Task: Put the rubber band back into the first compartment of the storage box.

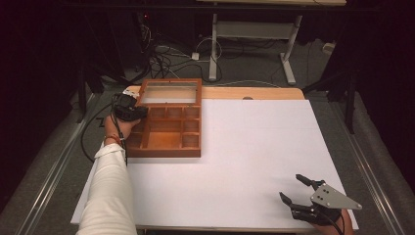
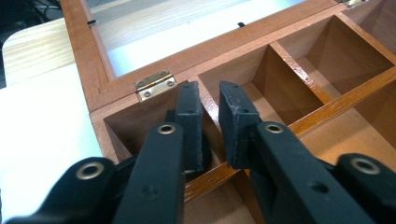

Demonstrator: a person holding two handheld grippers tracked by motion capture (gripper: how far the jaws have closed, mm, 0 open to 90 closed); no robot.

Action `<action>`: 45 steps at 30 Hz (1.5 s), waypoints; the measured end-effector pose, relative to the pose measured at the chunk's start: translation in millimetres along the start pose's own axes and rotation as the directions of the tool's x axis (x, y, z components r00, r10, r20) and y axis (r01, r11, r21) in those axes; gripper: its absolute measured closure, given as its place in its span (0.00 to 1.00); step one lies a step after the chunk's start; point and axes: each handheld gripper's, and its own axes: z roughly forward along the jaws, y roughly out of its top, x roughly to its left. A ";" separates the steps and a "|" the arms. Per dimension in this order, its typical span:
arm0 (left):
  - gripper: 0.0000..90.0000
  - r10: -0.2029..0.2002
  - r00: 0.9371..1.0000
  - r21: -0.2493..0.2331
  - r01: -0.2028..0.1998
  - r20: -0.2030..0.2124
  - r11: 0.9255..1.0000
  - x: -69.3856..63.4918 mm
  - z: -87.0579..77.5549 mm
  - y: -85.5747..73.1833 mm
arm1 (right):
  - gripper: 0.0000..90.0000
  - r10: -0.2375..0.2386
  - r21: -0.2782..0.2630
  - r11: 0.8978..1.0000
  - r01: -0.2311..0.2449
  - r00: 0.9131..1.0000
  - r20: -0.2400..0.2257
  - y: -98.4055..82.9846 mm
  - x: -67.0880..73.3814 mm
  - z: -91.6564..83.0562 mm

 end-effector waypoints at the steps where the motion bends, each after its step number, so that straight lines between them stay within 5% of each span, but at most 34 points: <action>1: 0.81 0.003 1.000 -0.009 -0.003 0.000 1.000 -0.8 -1.2 0.5 | 0.26 0.001 0.002 1.000 -0.001 1.000 -0.001 -0.3 -0.3 0.2; 7: 0.77 0.032 0.999 -0.055 -0.031 0.010 0.998 -8.1 -12.5 2.7 | 0.26 0.005 0.000 1.000 -0.005 1.000 -0.004 -0.5 -1.6 0.8; 14: 0.73 0.073 0.997 -0.151 -0.071 0.011 0.986 -23.4 -26.9 -6.6 | 0.26 0.024 -0.003 1.000 -0.024 1.000 -0.012 -0.3 -2.1 1.5; 18: 0.70 0.142 0.990 -0.190 -0.140 -0.003 0.972 -39.3 -34.5 -10.9 | 0.26 0.030 -0.005 1.000 -0.030 1.000 -0.007 -0.1 -3.5 2.7; 22: 0.62 0.165 0.986 -0.227 -0.162 -0.005 0.960 -51.3 -42.2 -12.7 | 0.26 0.034 -0.002 0.999 -0.034 0.999 -0.001 0.6 -2.8 3.0; 29: 0.44 0.262 0.964 -0.292 -0.260 -0.033 0.920 -79.5 -51.8 -17.4 | 0.26 0.053 -0.002 0.999 -0.053 0.999 0.008 -0.4 -4.6 3.1; 30: 0.44 0.261 0.965 -0.289 -0.256 -0.023 0.923 -82.7 -53.5 -18.6 | 0.26 0.055 -0.004 0.999 -0.055 0.998 0.007 -0.5 -5.0 3.4; 33: 0.42 0.288 0.957 -0.315 -0.284 -0.034 0.906 -92.6 -60.1 -21.5 | 0.26 0.051 -0.005 0.999 -0.051 0.999 0.015 0.0 -4.7 3.0; 35: 0.37 0.277 0.960 -0.349 -0.274 -0.044 0.896 -99.8 -63.7 -24.0 | 0.26 0.050 -0.009 0.999 -0.050 0.999 0.019 0.0 -4.2 2.4; 38: 0.34 0.299 0.951 -0.366 -0.304 -0.073 0.880 -109.7 -68.0 -26.1 | 0.26 0.050 -0.006 0.999 -0.050 0.999 0.020 -0.1 -3.7 2.4; 41: 0.27 0.290 0.953 -0.375 -0.300 -0.085 0.877 -115.4 -69.5 -27.4 | 0.26 0.046 -0.003 0.999 -0.046 0.999 0.017 0.5 -2.8 3.1; 45: 0.23 0.309 0.947 -0.372 -0.320 -0.091 0.871 -121.0 -71.2 -30.9 | 0.26 0.040 -0.008 0.999 -0.039 0.999 0.022 1.6 -1.8 2.8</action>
